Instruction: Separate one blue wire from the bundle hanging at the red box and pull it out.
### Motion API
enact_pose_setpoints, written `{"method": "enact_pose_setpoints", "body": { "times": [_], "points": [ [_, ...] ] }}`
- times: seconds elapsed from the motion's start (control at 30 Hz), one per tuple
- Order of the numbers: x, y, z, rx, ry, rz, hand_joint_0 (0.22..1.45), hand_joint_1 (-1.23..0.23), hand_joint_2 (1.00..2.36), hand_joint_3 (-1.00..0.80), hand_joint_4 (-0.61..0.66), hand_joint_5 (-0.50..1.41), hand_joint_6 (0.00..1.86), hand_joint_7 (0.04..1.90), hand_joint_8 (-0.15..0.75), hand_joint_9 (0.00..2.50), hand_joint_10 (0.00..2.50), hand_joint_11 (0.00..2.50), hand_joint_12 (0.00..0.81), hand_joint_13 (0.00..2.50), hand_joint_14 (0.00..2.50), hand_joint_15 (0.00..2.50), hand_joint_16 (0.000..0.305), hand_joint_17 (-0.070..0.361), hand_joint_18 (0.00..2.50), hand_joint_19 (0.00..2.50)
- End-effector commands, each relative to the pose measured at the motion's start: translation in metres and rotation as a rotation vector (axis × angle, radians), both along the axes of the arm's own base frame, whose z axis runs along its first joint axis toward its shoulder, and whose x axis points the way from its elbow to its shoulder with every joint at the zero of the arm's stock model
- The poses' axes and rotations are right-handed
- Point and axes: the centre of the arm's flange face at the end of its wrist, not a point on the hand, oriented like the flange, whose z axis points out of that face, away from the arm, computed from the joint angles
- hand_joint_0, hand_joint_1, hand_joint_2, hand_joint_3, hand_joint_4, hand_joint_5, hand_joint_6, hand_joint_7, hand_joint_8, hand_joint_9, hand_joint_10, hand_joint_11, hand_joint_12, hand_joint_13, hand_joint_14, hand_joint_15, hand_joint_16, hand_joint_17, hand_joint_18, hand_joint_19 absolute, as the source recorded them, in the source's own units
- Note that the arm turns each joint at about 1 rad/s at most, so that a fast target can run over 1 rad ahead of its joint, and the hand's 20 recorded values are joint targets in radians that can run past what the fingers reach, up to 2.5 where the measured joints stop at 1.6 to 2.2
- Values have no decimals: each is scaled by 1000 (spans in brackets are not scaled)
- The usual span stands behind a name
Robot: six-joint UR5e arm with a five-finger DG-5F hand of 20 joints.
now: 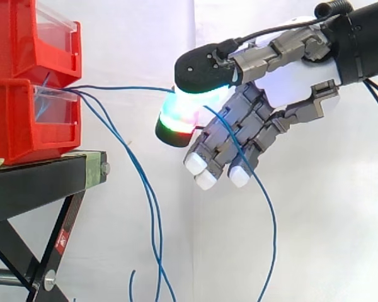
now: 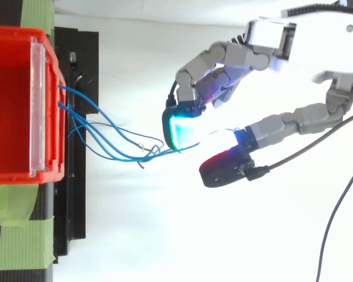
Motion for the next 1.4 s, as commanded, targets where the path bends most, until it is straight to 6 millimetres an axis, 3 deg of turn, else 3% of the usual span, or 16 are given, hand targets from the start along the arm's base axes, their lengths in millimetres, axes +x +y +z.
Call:
{"method": "enact_pose_setpoints", "body": {
  "times": [0.0,0.07,0.1,0.13,0.53,1.2,1.3,1.37],
  "points": [
    [-1,3,-1,-1,6,6,505,-815,1251,-112,-205,-69,871,1089,363,770,12,427,501,600,8,459,70,158,752,450],
    [-4,4,-8,0,21,8,505,-814,1250,-107,-206,-69,871,1091,362,768,10,427,501,603,10,456,70,159,750,450],
    [-14,5,-27,5,56,10,506,-816,1251,-111,-206,-69,871,1091,363,768,10,432,501,604,8,458,70,159,750,450],
    [-16,7,-33,19,50,8,504,-815,1253,-109,-204,-69,871,1090,362,769,10,428,502,603,8,454,70,159,751,450],
    [-31,13,-72,81,26,2,510,-820,1238,-105,-209,-69,872,1087,362,774,10,430,499,601,8,454,70,158,749,451],
    [-37,8,-76,92,60,-11,511,-825,1240,-107,-209,-70,873,1088,361,771,10,421,496,597,8,454,70,157,742,442],
    [-53,4,-98,93,90,-20,512,-824,1233,-101,-211,-70,874,1076,361,772,10,421,495,597,8,457,70,158,745,444],
    [-51,5,-103,111,34,-21,512,-824,1234,-102,-209,-70,874,1083,359,765,9,411,496,596,8,454,70,157,747,444]
  ]
}}
